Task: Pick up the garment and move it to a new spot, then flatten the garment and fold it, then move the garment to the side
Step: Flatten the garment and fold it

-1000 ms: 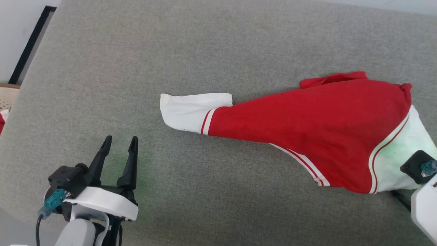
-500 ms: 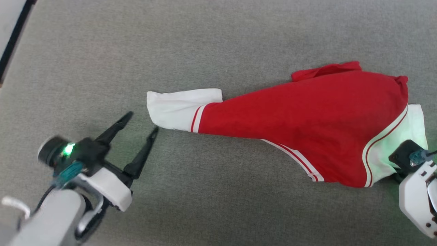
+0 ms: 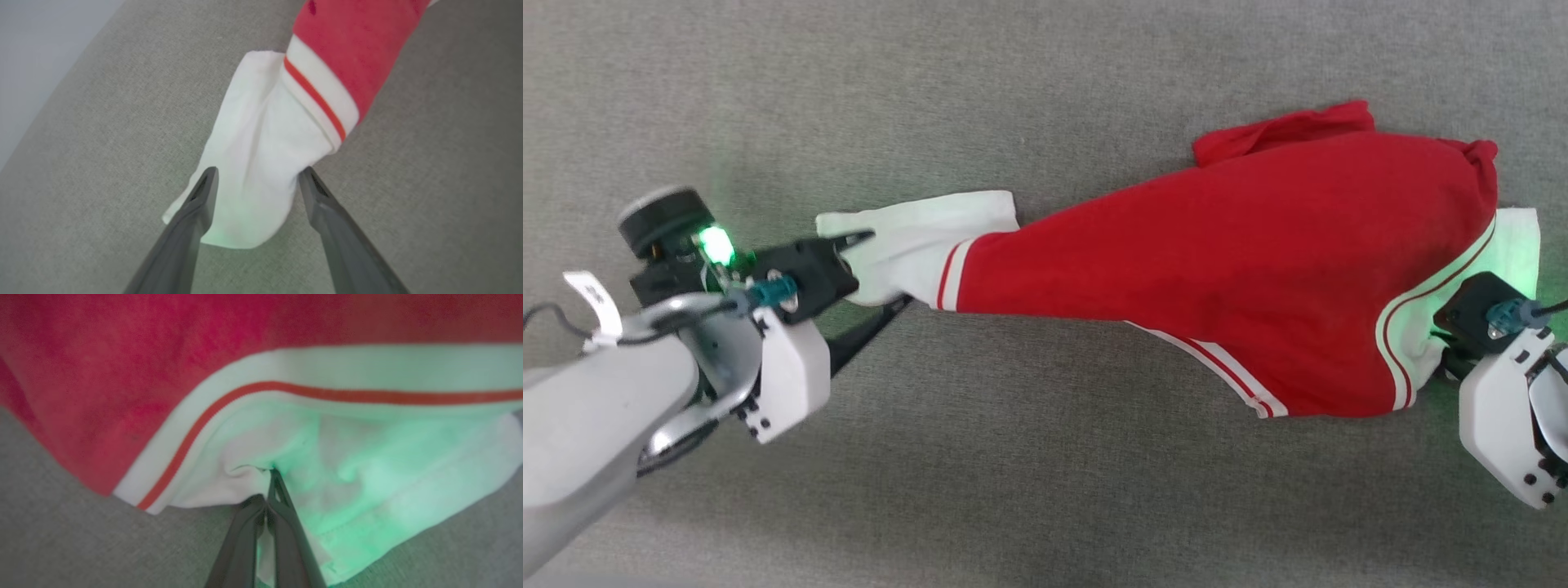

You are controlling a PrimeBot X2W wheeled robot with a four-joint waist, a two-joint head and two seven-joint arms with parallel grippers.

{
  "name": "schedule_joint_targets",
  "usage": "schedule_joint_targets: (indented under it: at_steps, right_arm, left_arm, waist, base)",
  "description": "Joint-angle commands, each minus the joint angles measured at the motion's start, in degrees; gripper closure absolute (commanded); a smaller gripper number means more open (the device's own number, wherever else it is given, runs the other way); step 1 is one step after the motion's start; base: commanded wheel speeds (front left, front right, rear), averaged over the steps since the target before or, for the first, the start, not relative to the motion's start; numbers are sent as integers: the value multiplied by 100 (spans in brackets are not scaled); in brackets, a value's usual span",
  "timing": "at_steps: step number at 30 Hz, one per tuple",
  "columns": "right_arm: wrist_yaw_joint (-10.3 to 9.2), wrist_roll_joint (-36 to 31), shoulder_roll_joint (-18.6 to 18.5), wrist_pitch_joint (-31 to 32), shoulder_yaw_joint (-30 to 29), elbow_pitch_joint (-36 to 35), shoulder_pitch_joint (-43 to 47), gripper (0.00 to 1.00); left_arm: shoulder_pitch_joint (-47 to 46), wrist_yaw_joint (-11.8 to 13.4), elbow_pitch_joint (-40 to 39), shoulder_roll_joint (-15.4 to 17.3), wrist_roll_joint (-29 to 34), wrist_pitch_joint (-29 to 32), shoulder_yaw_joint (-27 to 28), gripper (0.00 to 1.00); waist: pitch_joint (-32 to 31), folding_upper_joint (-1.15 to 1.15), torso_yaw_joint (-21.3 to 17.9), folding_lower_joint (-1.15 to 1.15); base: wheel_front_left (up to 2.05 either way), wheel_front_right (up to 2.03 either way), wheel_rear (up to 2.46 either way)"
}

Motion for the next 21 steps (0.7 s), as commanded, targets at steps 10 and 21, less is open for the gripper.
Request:
schedule_joint_targets:
  at_steps: [10, 21]
  right_arm:
    - [-64, -97, 256, -10, 283, 503, -250, 100]
    - [-64, -118, 409, -263, 294, 696, -481, 100]
  left_arm:
    - [76, 16, 104, -111, -121, 228, -59, 0]
    - [153, 15, 12, -111, -632, 260, -60, 100]
  waist:
    - [135, 0, -129, 0]
    - [12, 0, -204, 0]
  base:
    - [0, 0, 0]
    - [0, 0, 0]
